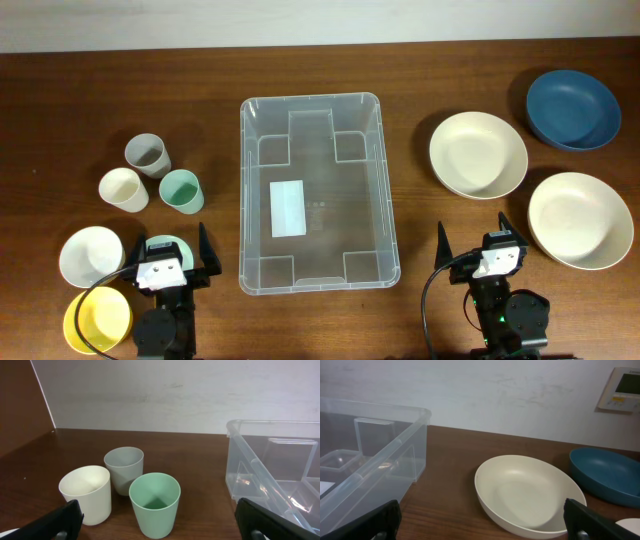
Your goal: Pack container
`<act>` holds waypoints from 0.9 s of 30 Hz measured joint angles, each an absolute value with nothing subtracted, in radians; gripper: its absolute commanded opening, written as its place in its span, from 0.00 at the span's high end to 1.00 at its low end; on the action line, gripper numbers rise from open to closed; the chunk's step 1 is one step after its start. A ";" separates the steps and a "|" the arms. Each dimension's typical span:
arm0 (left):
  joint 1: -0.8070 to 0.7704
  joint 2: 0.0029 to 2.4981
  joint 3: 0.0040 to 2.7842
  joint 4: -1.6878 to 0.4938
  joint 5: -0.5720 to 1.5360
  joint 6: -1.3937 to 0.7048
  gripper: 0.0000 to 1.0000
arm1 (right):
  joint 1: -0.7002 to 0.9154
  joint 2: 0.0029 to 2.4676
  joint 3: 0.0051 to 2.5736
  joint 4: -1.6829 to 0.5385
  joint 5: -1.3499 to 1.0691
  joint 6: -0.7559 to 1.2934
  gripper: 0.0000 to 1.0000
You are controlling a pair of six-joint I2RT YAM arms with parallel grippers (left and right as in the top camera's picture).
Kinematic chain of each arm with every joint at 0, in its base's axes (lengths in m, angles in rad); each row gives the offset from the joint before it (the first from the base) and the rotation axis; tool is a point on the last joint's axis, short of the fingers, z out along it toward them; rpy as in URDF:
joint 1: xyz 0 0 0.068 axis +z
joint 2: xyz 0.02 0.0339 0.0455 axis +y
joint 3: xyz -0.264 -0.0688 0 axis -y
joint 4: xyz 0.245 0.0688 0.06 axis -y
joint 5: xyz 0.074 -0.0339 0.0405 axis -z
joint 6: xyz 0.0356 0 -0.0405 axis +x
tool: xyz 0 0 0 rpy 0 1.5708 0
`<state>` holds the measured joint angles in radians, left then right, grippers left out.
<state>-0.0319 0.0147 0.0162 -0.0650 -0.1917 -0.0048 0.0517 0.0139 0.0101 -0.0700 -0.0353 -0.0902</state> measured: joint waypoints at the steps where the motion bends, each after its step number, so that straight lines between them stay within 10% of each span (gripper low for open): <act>1: -0.032 0.015 0.017 -0.065 -0.192 -0.005 0.01 | 0.052 0.014 0.010 -0.070 -0.035 -0.091 0.01; 27: -0.032 0.015 0.017 -0.065 -0.192 -0.005 0.01 | 0.052 0.014 0.010 -0.071 -0.024 -0.091 0.01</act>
